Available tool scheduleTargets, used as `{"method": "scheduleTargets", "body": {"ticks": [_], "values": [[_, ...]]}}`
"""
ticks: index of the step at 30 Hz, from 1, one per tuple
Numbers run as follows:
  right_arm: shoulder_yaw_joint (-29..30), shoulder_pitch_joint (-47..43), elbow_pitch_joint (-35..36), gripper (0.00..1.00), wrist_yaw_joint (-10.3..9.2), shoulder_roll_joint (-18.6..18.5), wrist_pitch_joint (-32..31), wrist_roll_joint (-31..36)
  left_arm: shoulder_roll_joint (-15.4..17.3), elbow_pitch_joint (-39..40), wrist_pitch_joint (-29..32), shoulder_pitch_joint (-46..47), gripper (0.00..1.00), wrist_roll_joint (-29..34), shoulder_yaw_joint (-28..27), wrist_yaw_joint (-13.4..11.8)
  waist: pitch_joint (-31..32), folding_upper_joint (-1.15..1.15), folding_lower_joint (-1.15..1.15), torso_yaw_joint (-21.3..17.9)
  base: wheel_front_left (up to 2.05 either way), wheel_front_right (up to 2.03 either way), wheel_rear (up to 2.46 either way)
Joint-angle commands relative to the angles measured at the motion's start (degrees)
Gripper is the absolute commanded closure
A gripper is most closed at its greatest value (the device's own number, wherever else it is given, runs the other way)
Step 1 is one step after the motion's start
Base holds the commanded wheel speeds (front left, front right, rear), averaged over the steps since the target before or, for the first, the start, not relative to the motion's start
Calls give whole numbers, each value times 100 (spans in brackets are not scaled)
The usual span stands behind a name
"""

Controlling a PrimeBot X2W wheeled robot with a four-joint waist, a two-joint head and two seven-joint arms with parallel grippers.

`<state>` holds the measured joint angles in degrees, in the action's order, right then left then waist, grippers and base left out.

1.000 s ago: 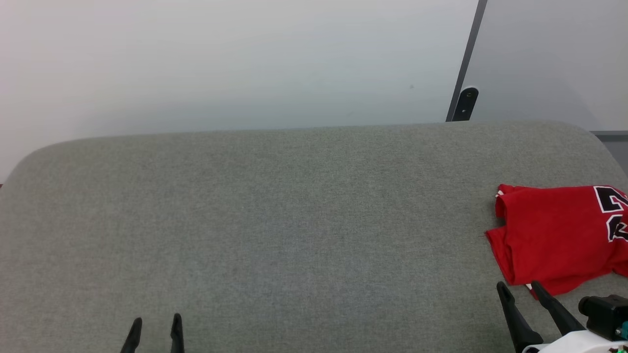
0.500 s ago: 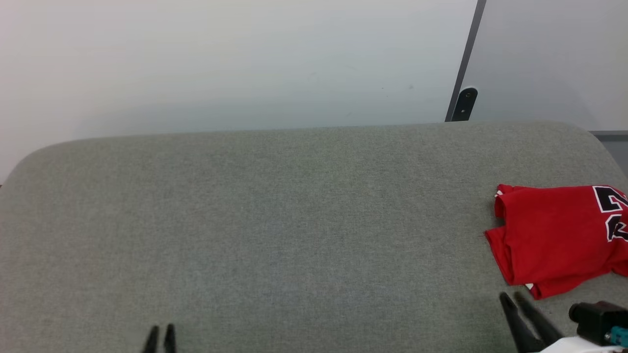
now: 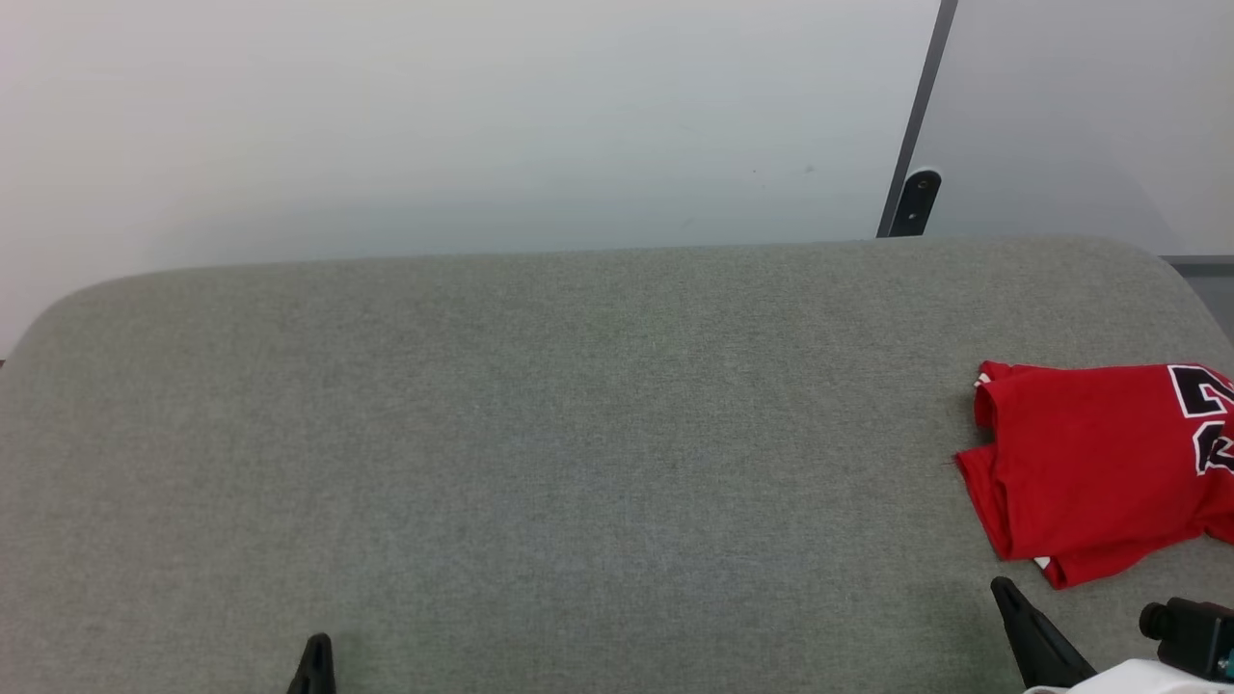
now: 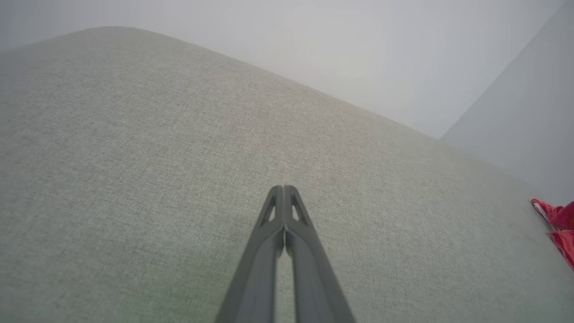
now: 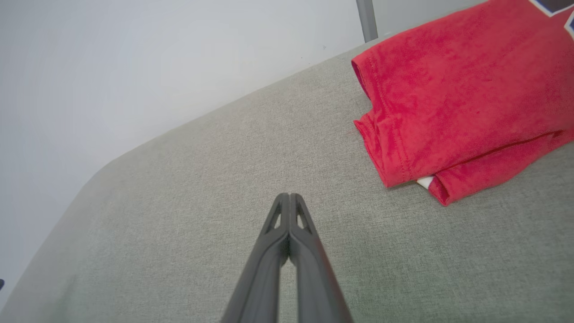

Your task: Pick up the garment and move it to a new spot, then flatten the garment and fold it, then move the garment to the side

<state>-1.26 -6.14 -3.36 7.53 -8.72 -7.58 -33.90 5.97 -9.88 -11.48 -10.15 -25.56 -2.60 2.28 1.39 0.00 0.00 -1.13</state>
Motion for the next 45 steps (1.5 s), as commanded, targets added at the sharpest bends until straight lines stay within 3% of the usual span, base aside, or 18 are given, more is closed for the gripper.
{"method": "scheduleTargets", "body": {"ticks": [1,21,45], "values": [[63,189,42,100,-1,-1,21,-239,19,63,60,168,100,-254,-43,38,-2,0,0,2,0,0,0],[260,484,-251,100,-2,155,49,-1750,-69,-57,523,570,100,-1987,-133,172,-30,0,0,22,0,0,0],[448,761,-534,100,-3,305,69,-3185,-150,-179,975,965,100,-3625,-231,303,-64,0,0,46,0,0,0]]}}
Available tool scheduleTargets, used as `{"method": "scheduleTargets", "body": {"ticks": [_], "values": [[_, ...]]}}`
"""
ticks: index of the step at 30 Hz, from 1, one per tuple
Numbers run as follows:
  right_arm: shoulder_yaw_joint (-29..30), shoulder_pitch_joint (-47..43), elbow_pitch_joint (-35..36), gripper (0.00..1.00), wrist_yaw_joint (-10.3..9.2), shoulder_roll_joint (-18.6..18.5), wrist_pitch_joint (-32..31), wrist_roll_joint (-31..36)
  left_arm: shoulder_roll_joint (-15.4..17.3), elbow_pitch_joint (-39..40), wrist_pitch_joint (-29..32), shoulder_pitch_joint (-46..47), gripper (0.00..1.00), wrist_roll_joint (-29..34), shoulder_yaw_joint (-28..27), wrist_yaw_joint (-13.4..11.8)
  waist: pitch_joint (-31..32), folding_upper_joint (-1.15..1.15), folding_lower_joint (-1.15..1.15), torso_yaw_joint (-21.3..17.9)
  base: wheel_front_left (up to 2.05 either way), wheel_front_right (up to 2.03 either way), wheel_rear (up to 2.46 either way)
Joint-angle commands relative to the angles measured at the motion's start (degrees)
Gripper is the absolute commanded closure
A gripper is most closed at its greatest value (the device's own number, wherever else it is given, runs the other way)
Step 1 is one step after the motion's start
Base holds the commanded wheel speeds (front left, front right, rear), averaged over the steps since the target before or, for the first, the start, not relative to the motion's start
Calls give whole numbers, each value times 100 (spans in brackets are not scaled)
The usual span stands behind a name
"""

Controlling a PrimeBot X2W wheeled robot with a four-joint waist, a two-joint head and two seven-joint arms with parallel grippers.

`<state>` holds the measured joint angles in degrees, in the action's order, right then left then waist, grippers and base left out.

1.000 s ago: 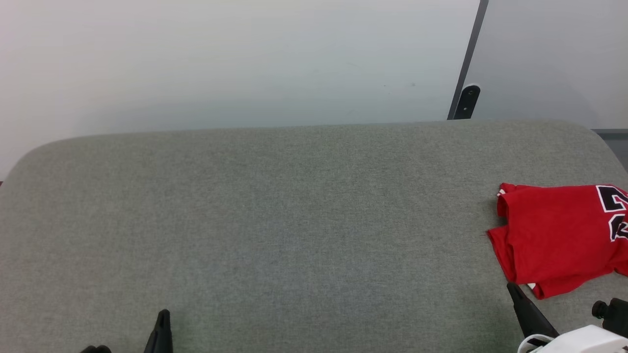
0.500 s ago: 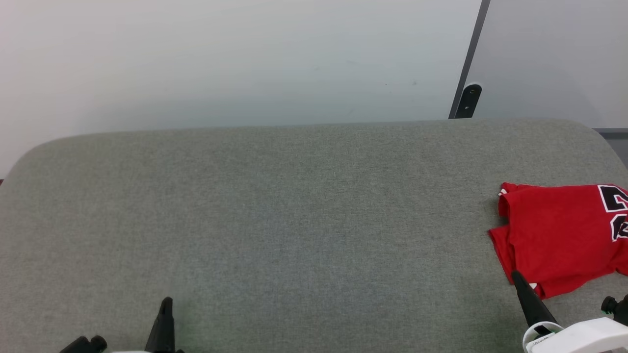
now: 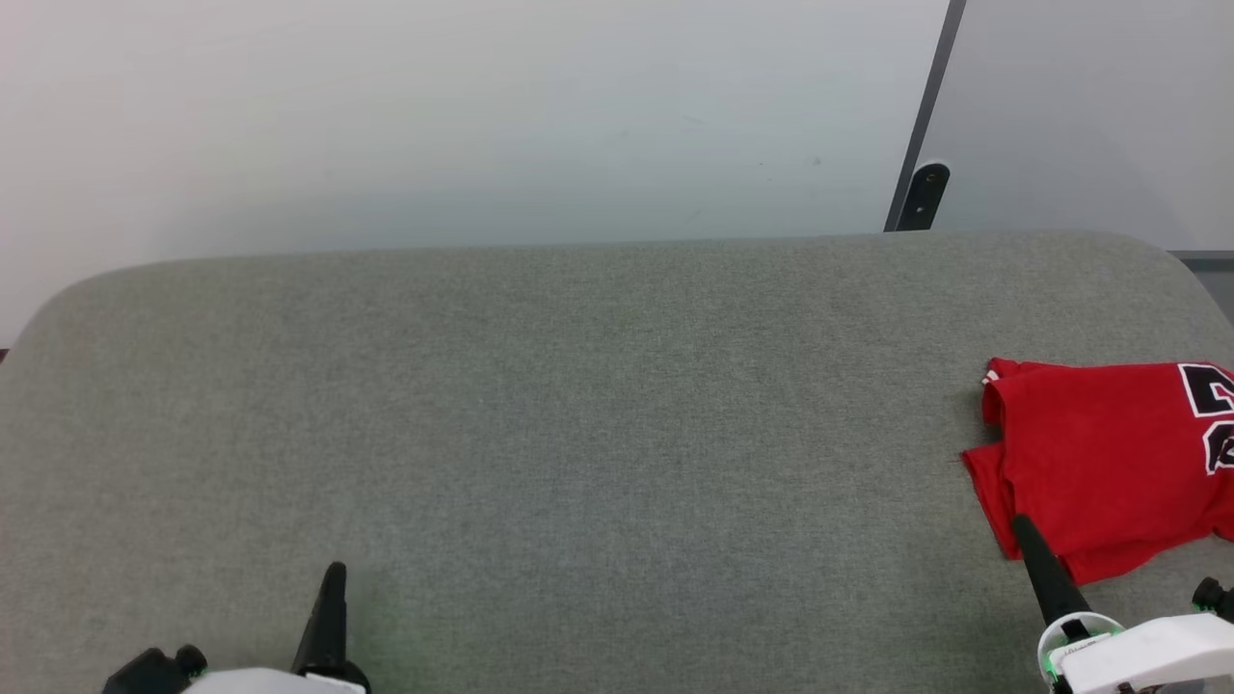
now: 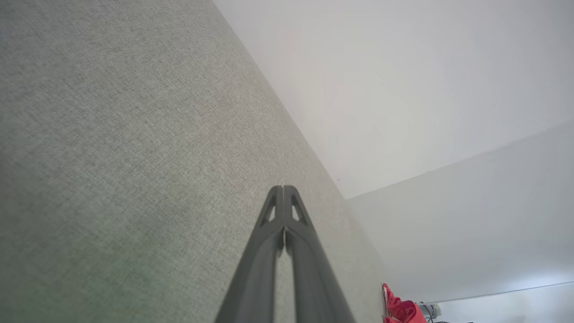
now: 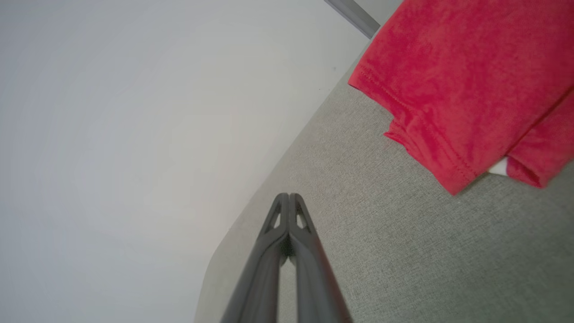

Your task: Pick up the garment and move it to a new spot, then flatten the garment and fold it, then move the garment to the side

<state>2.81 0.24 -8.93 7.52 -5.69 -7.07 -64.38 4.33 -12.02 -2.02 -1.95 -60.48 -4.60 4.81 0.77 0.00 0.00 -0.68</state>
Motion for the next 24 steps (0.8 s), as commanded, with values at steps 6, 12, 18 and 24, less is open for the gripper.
{"method": "scheduleTargets", "body": {"ticks": [6,12,18,24], "values": [[75,180,-28,100,-2,29,24,-392,-2,11,108,215,100,-428,-49,71,-8,0,0,6,0,0,0],[117,229,-86,100,-3,62,31,-683,-20,-19,202,286,100,-765,-67,97,-17,0,0,12,0,0,0],[155,289,-141,100,-3,93,35,-966,-39,-42,289,364,100,-1088,-84,125,-25,0,0,18,0,0,0],[187,343,-197,100,-3,121,41,-1242,-55,-63,375,445,100,-1399,-101,149,-34,0,0,24,0,0,0]]}}
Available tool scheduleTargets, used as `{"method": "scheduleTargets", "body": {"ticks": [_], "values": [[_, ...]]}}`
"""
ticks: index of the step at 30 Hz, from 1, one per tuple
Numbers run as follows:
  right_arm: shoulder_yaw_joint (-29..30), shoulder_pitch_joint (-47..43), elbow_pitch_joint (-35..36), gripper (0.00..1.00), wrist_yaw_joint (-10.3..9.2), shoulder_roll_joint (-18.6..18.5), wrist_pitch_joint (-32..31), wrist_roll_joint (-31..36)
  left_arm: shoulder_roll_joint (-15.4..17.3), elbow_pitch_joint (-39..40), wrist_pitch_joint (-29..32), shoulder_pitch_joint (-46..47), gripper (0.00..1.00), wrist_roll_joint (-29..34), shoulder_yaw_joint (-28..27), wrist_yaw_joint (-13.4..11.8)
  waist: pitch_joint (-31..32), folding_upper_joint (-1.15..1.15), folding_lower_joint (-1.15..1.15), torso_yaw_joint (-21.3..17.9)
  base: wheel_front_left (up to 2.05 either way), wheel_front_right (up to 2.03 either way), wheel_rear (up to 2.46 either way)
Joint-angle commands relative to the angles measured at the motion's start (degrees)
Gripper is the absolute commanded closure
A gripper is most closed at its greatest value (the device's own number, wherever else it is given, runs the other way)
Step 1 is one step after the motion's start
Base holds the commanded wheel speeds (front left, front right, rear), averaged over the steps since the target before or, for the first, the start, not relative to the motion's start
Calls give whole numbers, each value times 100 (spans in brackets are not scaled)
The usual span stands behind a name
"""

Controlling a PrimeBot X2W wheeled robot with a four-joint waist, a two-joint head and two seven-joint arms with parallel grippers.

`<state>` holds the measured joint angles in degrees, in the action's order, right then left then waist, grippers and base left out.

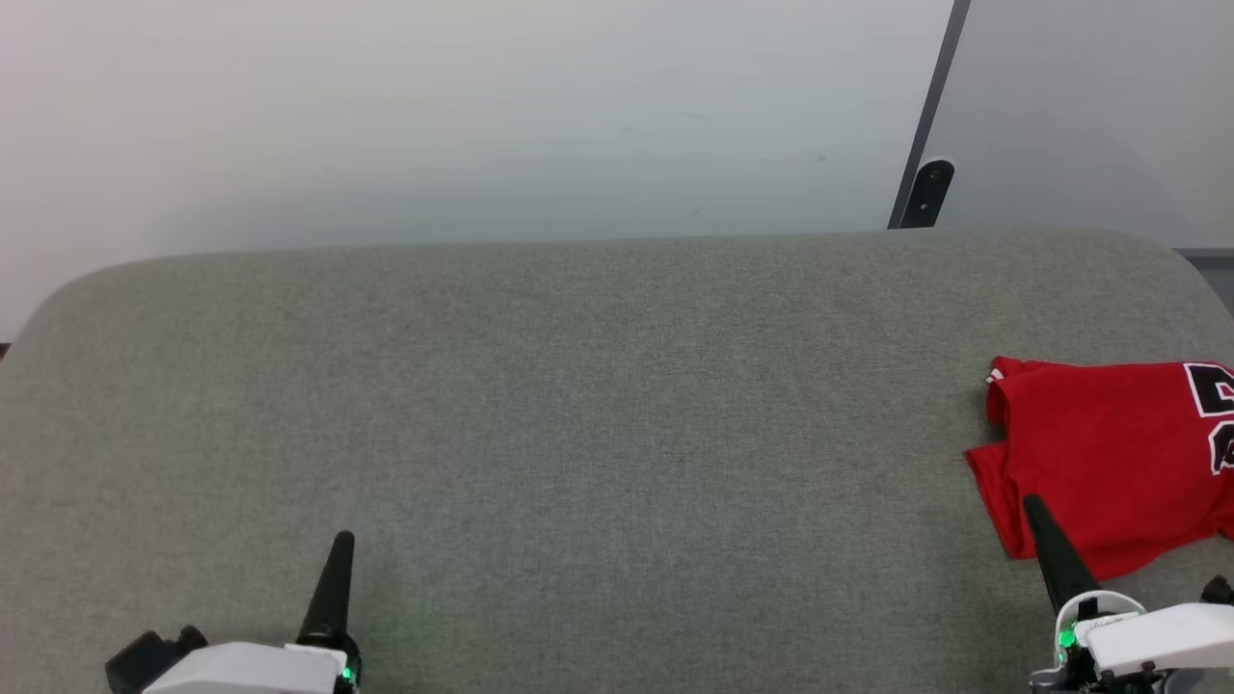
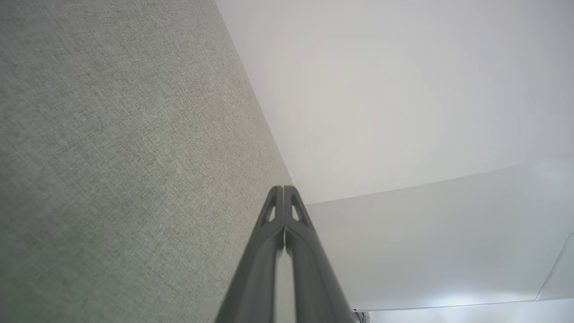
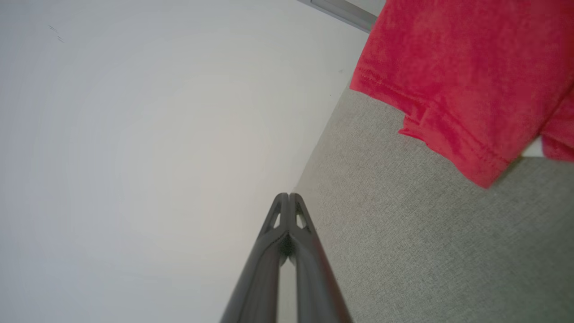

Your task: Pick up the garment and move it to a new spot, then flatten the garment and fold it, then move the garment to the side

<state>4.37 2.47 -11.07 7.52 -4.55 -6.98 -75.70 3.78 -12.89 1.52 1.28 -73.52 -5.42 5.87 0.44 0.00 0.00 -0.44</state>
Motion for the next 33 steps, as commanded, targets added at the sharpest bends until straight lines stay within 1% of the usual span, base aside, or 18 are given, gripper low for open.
{"method": "scheduleTargets", "body": {"ticks": [1,33], "values": [[36,120,9,100,-3,13,34,-167,-2,21,38,135,100,-136,-22,43,-2,0,0,2,0,0,0],[193,346,-238,100,-5,144,40,-1349,-76,-94,412,453,100,-1526,-104,149,-46,0,0,34,0,0,0]]}}
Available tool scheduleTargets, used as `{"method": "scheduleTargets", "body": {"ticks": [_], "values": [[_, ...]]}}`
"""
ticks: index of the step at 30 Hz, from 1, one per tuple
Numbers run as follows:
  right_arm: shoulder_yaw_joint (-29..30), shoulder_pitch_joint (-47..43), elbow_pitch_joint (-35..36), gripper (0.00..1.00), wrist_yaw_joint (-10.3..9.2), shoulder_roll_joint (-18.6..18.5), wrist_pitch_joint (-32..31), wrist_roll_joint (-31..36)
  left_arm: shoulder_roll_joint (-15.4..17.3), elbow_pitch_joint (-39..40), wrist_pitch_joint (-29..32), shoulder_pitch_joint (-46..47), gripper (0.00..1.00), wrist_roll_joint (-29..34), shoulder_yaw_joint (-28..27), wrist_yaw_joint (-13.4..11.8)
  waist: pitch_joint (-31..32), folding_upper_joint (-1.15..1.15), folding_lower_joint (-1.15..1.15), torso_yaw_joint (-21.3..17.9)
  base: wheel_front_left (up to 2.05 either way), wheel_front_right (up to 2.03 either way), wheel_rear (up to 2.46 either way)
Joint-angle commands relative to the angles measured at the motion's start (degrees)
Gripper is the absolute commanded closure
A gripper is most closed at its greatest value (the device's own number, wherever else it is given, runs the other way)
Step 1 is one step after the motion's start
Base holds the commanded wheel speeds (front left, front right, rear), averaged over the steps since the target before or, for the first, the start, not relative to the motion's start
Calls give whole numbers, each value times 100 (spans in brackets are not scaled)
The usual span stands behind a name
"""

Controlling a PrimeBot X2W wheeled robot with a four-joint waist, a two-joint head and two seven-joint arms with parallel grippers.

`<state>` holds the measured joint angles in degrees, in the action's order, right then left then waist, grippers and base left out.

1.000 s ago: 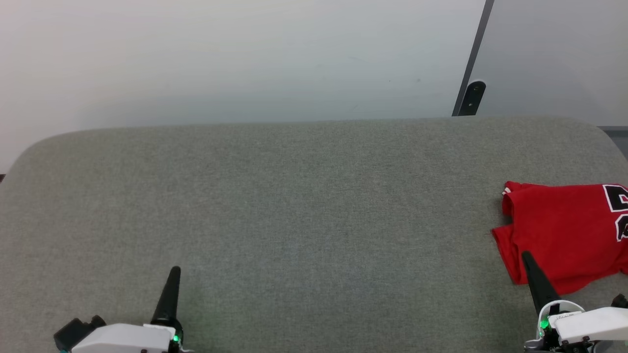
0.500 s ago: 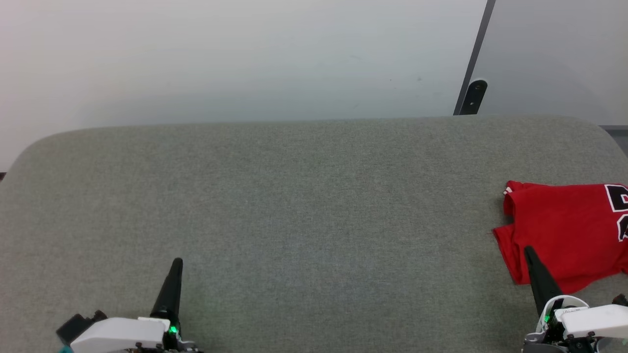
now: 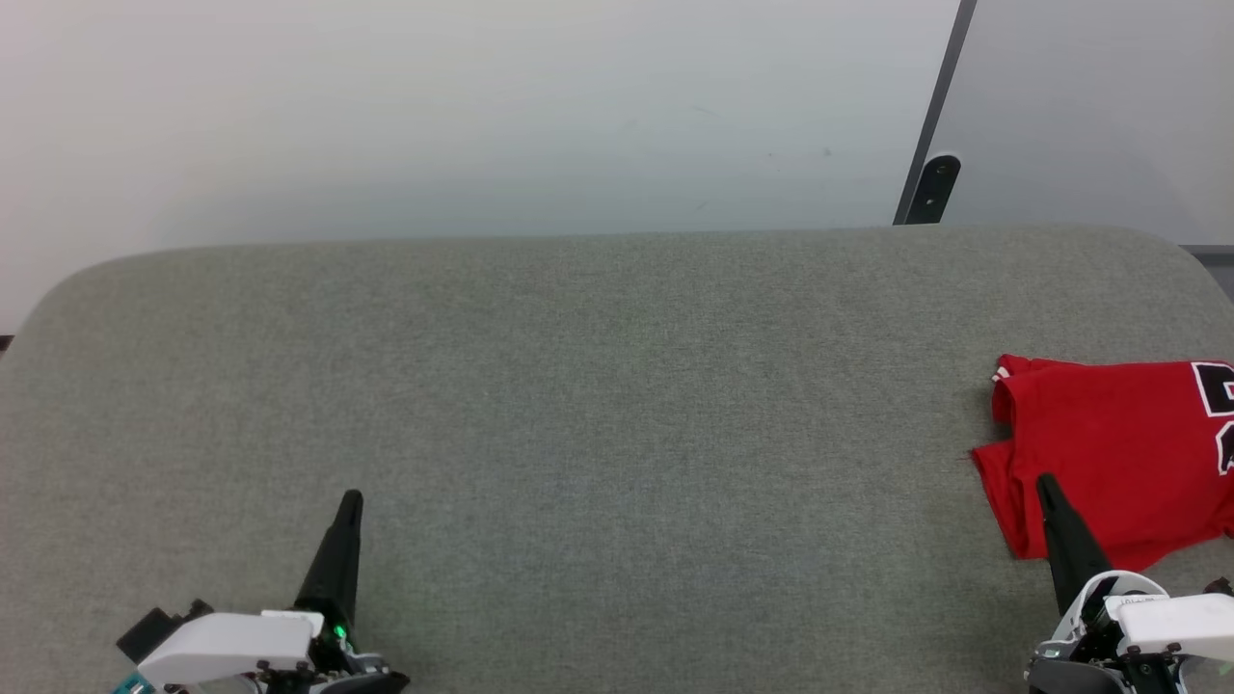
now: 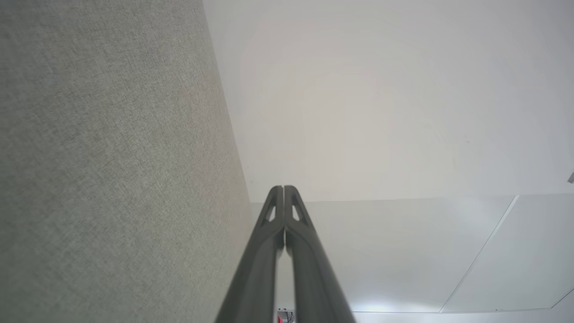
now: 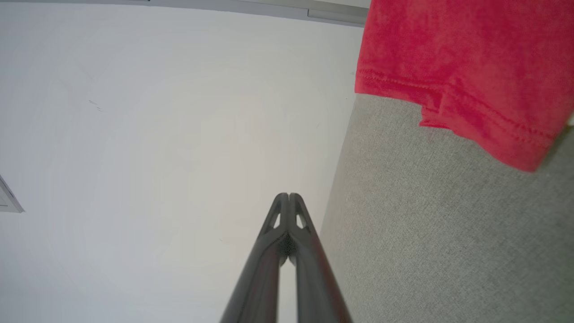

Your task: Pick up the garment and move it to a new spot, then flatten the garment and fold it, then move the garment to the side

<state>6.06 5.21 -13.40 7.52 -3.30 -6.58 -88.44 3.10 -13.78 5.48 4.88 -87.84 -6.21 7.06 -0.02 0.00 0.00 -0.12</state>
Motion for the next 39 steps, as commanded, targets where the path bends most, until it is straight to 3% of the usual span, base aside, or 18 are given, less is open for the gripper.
{"method": "scheduleTargets", "body": {"ticks": [1,11,39], "values": [[28,78,-15,100,-5,23,0,-109,-10,-7,33,100,100,-123,-27,35,-2,0,0,2,0,0,0],[66,150,-75,100,-6,60,8,-424,-30,-41,129,180,100,-479,-47,63,-16,0,0,12,0,0,0],[57,117,-73,100,-6,56,11,-404,-27,-36,124,175,100,-465,-43,60,-16,0,0,12,0,0,0]]}}
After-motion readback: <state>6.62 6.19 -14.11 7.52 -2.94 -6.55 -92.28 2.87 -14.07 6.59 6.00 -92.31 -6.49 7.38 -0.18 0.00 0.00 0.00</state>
